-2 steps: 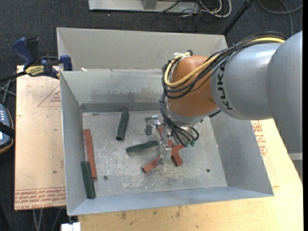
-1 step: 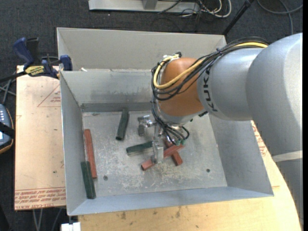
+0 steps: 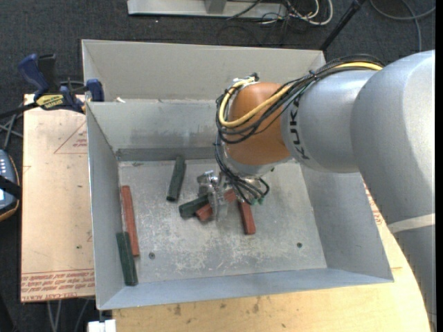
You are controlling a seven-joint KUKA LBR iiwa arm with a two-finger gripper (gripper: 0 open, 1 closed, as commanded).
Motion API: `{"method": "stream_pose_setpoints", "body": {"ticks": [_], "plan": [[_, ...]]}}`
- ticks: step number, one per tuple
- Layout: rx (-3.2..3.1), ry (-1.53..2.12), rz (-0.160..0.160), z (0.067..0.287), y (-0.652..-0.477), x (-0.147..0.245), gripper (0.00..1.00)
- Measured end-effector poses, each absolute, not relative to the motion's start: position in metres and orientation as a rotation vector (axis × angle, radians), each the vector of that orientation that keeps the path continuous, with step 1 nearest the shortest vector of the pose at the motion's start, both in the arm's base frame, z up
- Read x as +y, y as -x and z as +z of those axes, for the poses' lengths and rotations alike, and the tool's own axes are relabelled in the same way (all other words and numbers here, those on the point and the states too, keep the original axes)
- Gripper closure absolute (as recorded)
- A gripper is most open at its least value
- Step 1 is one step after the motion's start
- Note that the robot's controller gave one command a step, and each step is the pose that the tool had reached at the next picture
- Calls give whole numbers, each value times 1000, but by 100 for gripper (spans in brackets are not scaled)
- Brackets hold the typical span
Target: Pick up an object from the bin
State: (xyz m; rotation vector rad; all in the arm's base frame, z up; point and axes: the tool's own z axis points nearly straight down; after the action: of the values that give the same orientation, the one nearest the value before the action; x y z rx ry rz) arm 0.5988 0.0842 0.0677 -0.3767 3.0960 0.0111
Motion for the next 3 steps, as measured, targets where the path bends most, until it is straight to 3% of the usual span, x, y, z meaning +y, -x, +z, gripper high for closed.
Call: {"method": "stream_pose_setpoints", "body": {"ticks": [2, 3], "plan": [[3107, 389, 5, 74, -596, 82, 100], [3114, 388, 3, 89, -596, 82, 100]]}}
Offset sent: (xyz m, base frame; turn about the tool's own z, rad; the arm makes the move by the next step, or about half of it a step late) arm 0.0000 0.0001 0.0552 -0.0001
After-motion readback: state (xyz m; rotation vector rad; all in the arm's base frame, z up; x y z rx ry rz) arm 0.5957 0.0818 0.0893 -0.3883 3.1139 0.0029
